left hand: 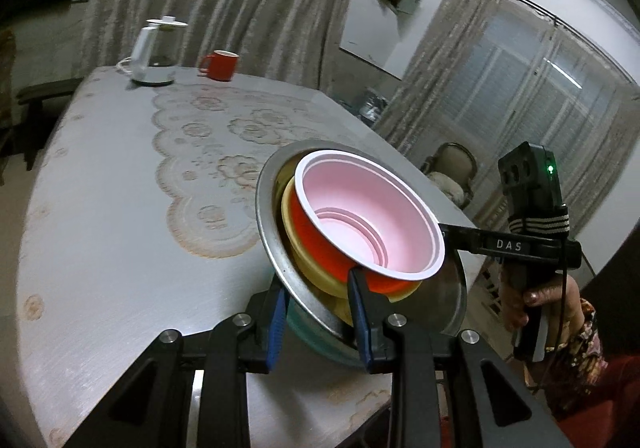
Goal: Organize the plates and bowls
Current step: 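Lift the nested bowls with both tools and carry them over the plate stack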
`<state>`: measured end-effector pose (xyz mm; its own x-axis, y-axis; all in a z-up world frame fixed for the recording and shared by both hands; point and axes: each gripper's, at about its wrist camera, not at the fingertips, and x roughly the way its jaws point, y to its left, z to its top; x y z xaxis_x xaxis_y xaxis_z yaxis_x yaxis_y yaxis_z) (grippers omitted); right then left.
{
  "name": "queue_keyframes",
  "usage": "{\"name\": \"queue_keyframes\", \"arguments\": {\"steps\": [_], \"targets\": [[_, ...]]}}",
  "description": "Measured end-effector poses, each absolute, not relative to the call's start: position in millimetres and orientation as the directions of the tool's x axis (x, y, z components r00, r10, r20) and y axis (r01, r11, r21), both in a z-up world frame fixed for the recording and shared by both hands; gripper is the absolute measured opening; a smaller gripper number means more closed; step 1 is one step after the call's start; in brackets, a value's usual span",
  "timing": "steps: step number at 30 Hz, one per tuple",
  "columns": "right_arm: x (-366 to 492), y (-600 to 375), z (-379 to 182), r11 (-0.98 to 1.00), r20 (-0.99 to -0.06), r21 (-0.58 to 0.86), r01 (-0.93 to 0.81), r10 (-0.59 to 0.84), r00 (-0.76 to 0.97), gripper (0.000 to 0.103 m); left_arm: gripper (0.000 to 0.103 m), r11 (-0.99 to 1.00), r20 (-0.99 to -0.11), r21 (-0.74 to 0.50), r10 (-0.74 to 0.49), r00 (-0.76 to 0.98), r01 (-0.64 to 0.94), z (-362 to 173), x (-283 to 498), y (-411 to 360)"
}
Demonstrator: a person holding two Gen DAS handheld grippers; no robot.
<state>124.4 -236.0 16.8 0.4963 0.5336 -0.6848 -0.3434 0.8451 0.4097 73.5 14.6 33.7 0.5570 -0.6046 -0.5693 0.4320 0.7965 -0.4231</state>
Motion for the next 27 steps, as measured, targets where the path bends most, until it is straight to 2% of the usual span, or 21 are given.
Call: {"name": "queue_keyframes", "arguments": {"steps": [13, 27], "targets": [[113, -290, 5, 0.868, -0.677, 0.447, -0.214, 0.485, 0.553, 0.014, 0.029, 0.765, -0.602, -0.406, -0.635, 0.484, 0.499, 27, 99, -35], [107, -308, -11, 0.873, -0.686, 0.466, -0.146, 0.461, 0.563, 0.014, 0.029, 0.761, -0.621, -0.413, -0.637, 0.456, 0.501, 9, 107, -49]]}}
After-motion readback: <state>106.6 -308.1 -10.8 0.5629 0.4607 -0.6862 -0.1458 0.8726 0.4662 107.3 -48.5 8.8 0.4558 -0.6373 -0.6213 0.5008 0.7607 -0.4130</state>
